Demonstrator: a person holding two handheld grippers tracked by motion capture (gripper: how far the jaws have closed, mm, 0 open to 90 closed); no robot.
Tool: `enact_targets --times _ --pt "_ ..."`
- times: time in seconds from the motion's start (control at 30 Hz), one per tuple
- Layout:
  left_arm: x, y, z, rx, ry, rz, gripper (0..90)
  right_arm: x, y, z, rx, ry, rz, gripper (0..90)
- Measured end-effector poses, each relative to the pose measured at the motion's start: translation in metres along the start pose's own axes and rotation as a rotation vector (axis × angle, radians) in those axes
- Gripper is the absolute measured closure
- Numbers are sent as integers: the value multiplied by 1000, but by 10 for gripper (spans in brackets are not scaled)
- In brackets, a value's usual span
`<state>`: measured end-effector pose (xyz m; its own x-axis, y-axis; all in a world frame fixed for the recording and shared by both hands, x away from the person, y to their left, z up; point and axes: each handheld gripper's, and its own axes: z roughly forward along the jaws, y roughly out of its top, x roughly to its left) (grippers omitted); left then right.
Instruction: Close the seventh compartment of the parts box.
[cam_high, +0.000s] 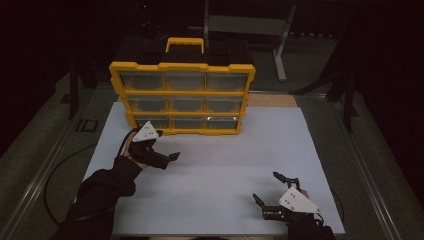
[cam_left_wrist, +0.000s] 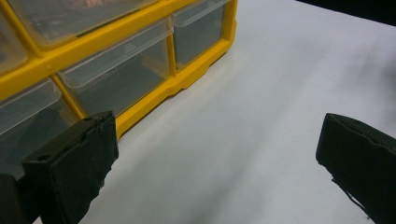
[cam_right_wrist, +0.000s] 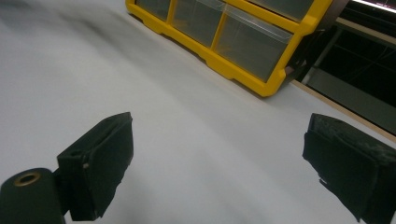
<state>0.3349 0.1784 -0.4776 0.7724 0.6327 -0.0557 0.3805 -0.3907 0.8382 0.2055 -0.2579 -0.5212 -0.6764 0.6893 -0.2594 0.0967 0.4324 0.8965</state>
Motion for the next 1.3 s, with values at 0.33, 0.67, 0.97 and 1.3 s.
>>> enact_targets --times 0.33,0.67,0.97,1.3 --pt "-3 -13 -11 10 40 27 0 1 0 0 2 3 -2 87" --pt "-7 -30 -22 8 44 10 0 1 0 1 3 3 -3 87" --pt "-15 -41 -32 7 54 15 0 1 1 1 2 5 -3 87" --pt "-21 -53 -43 8 67 14 0 2 1 1 5 10 -4 87"
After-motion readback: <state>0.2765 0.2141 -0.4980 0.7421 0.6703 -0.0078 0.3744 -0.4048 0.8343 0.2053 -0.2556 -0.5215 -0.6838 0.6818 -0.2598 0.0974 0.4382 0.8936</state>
